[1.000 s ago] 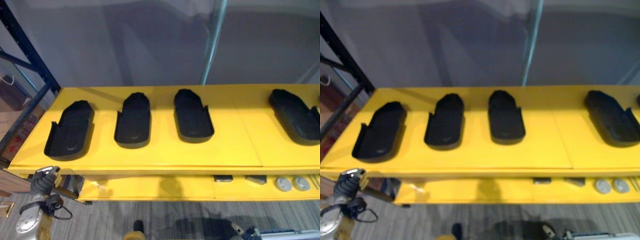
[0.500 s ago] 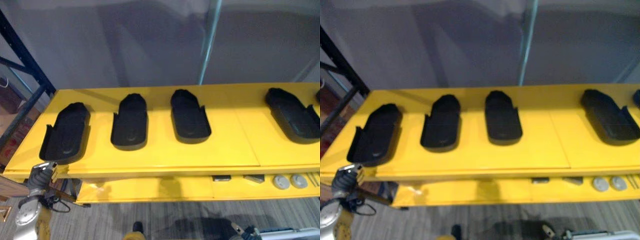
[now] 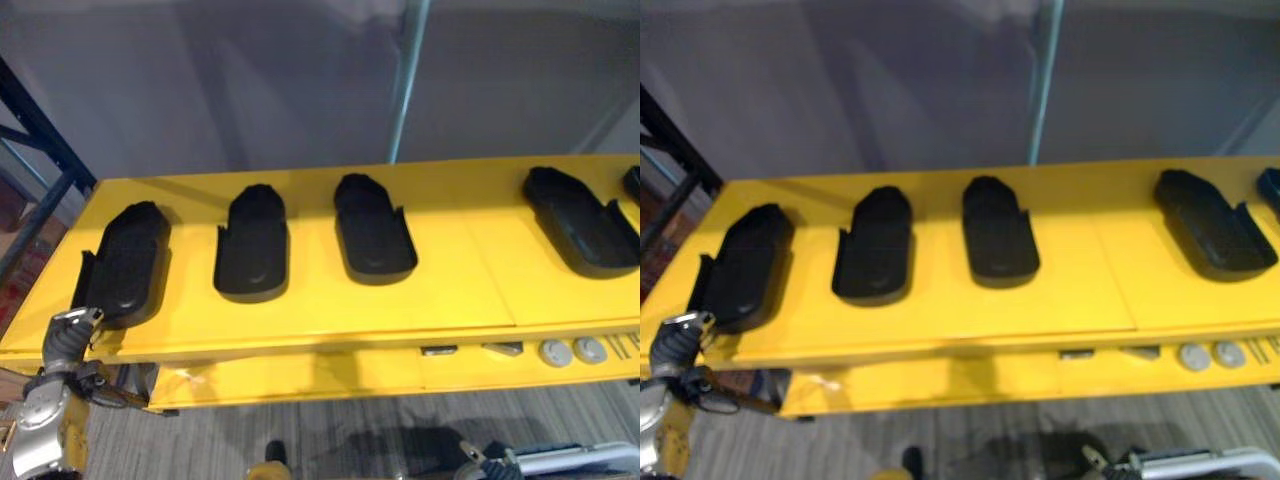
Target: Walk over and take plastic housings, then place them on the shelf
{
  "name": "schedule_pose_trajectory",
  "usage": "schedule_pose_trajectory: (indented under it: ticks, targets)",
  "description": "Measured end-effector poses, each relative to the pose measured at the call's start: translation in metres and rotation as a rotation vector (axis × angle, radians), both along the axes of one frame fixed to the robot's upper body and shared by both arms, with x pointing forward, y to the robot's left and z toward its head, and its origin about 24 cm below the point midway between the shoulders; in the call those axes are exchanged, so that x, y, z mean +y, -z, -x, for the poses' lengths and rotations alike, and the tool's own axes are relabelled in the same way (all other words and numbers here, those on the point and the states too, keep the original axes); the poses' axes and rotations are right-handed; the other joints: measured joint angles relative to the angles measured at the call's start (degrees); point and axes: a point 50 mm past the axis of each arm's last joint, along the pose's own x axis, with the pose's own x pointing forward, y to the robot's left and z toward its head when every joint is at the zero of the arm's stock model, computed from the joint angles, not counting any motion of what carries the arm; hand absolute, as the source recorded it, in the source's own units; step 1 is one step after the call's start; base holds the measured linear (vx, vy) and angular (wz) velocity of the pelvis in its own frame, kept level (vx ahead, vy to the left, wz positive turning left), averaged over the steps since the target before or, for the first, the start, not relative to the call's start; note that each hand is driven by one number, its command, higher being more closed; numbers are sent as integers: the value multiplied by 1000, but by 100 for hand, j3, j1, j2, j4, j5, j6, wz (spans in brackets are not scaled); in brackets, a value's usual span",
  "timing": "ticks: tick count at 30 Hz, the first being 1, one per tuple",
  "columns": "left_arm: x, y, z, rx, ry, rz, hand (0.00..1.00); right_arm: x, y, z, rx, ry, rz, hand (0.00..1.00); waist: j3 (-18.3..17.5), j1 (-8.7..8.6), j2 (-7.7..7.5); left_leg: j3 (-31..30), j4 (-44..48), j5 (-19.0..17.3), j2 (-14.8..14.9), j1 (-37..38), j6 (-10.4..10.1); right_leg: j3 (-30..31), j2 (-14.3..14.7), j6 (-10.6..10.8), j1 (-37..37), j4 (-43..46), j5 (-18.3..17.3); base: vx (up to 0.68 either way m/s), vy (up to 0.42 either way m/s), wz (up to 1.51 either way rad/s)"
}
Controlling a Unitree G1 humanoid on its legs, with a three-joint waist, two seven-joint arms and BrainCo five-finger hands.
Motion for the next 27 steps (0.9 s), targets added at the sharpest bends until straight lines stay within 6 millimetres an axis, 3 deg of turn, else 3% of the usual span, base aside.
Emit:
schedule_pose_trajectory:
  ticks: [5,12,16,27]
  targets:
    - [2,8,-2,37,-13,36,100,-2,-1,-1,-5,-5,7,0,11,-13,12,18,-1,-20,7,-22,21,75,-8,1,-82,61,3,-27,9,-5]
    - [10,-9,-16,2,-29,8,100,-4,-5,-10,-26,-32,19,0,168,-18,-20,33,0,-23,16,-200,16,88,-7,-12,-276,124,12,0,0,0]
    - [11,-14,-24,-21,-41,10,100,-3,-5,-13,-33,-39,21,0,232,-14,5,66,4,-12,36,-213,51,100,18,-159,-334,144,132,16,16,-4]
    - [15,-31,-40,-43,-53,-2,100,0,-6,-23,-53,-57,18,0,265,20,55,203,37,8,29,-273,72,115,-61,-47,-659,449,295,12,21,-5]
